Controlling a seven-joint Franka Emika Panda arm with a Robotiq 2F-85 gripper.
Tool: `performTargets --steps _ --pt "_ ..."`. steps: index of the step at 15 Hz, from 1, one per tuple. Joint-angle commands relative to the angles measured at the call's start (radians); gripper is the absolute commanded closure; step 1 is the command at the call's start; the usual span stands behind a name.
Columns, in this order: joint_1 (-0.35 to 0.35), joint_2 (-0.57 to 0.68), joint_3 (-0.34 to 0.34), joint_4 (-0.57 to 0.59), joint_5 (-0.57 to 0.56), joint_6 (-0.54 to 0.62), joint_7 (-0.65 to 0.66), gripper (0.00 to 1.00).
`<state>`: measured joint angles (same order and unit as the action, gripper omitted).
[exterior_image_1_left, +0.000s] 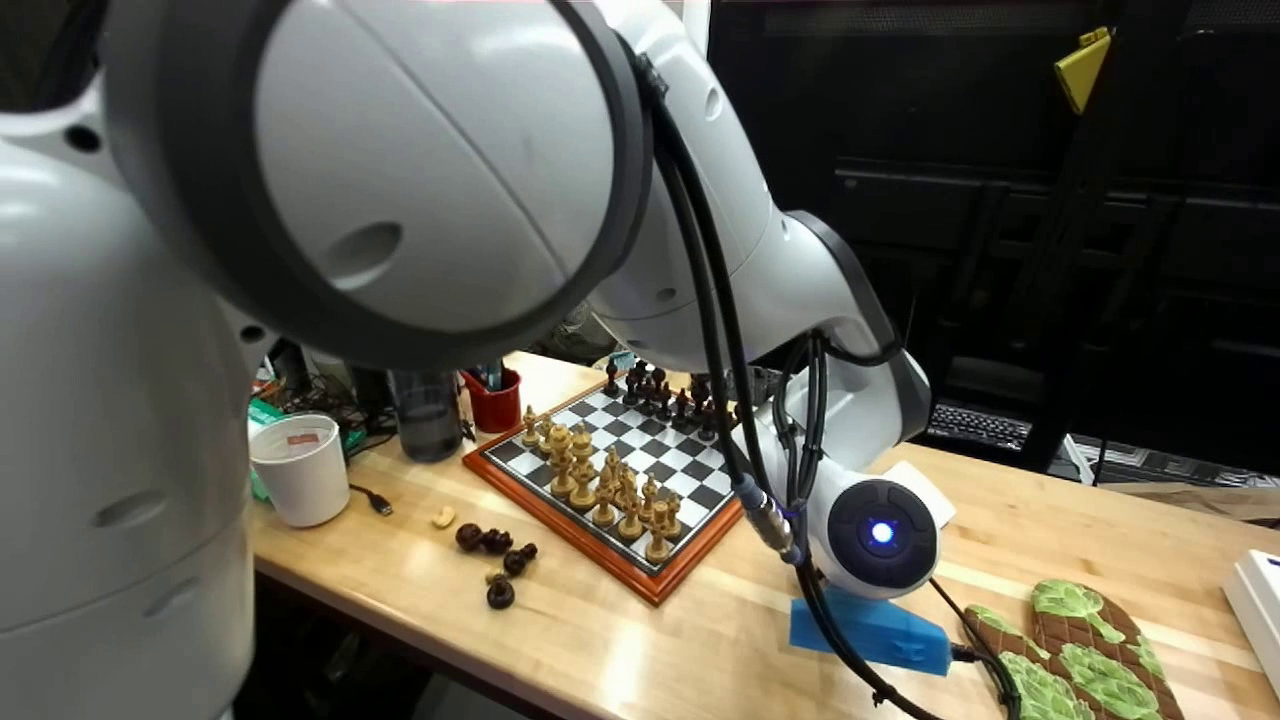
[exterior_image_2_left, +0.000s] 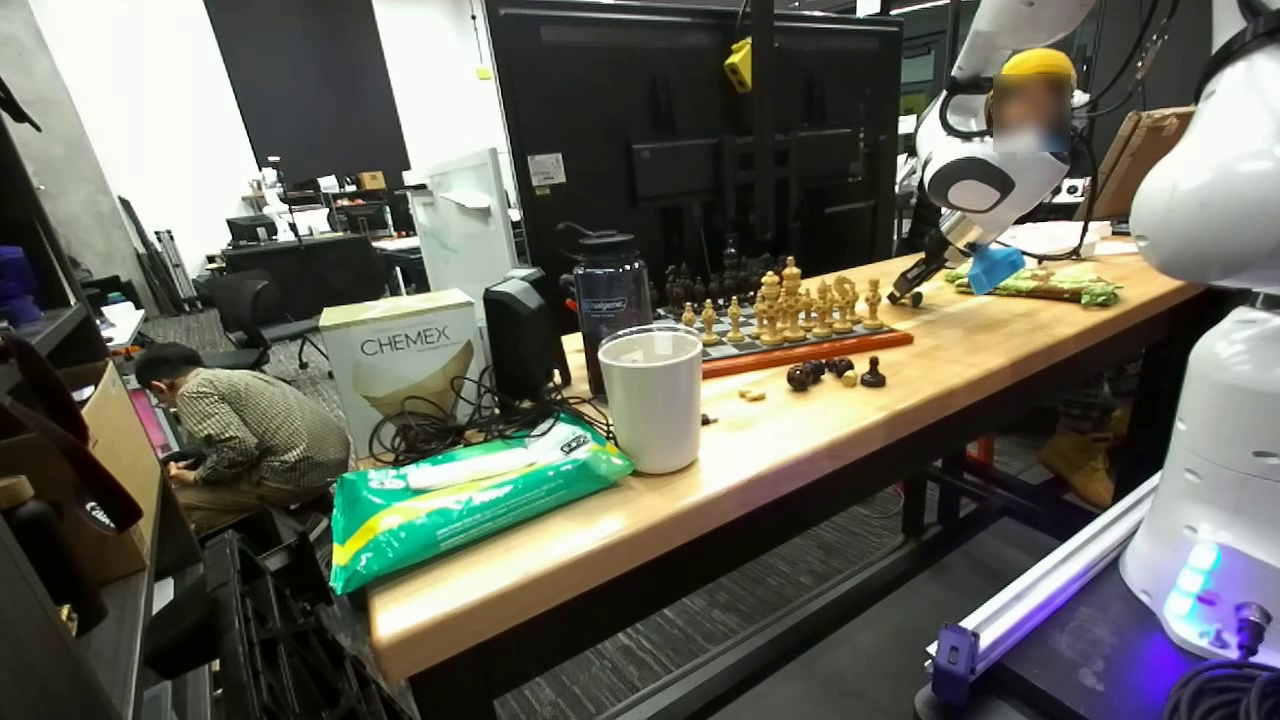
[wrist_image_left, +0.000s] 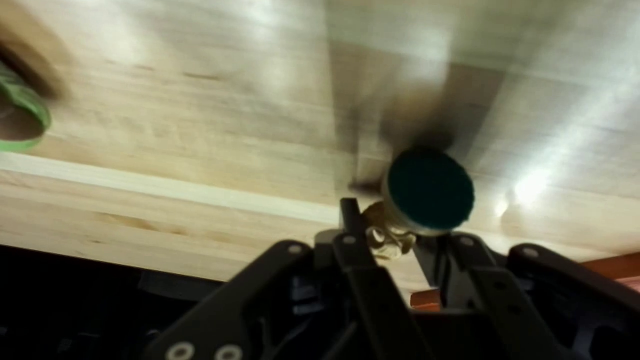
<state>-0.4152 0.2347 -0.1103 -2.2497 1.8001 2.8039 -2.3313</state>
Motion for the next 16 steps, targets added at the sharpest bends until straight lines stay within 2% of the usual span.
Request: performTargets --steps 1,2,3,4,5,9,10,11,13,16 --pt "0.029 -0.037 0.014 -0.022 -0.055 0.070 0.033 0.93" --pt "0.039 -0.042 0.021 -0.027 -0.089 0.101 0.066 0.66" --pt "0.053 -0.044 0.029 -0.035 -0.143 0.142 0.119 0.45" --pt "0.067 -0.044 0.036 -0.043 -0.208 0.179 0.184 0.42" --pt "0.147 -0.043 -0.025 -0.058 -0.295 0.206 0.283 0.35" --pt "0.226 -0.019 -0.055 -0.140 -0.624 0.336 0.626 0.08" --pt "0.283 -0.015 -0.111 -0.166 -0.713 0.358 0.720 0.03" --pt "0.330 -0.010 -0.162 -0.181 -0.793 0.379 0.807 0.01" --pt "0.470 0.010 -0.326 -0.198 -0.962 0.404 0.990 0.00" --pt "0.641 0.063 -0.557 -0.162 -1.195 0.311 1.210 0.00"
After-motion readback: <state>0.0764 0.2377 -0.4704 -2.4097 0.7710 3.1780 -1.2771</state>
